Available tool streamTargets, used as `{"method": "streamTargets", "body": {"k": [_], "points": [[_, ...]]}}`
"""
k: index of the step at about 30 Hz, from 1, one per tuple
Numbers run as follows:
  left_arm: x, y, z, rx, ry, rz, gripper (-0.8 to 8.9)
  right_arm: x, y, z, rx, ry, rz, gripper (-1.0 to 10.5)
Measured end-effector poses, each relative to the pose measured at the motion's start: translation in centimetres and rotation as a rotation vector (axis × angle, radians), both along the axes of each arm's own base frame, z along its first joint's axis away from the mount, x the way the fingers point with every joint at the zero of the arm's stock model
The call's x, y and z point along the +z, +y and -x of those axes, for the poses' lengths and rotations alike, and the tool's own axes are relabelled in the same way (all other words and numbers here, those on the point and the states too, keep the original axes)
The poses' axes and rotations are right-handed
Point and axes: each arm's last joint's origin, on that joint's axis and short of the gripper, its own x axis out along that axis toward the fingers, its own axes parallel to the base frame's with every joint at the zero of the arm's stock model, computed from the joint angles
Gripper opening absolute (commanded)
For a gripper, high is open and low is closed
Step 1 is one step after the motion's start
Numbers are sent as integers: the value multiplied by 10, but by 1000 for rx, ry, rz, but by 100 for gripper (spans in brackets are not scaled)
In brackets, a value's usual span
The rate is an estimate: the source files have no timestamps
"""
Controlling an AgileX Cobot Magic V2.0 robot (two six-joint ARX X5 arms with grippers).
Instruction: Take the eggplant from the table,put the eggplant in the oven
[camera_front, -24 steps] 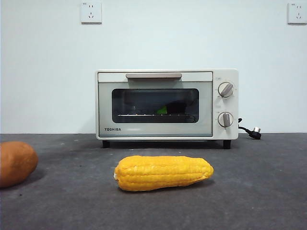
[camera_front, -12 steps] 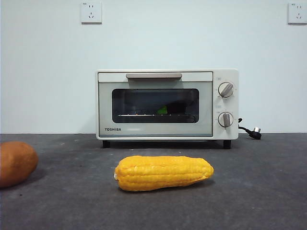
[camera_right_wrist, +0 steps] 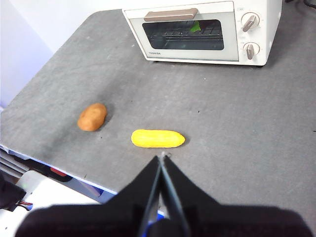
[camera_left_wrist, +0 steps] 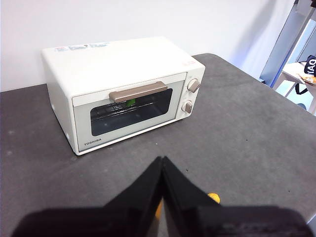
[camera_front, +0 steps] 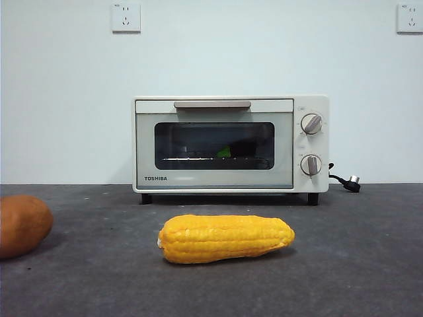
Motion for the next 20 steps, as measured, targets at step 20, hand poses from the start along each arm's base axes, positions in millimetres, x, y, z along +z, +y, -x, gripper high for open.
{"method": "streamTargets", "body": {"k": [20], "points": [[-2, -2, -5, 0, 18, -6, -4, 0, 0, 0, 0, 0, 0, 1]]}}
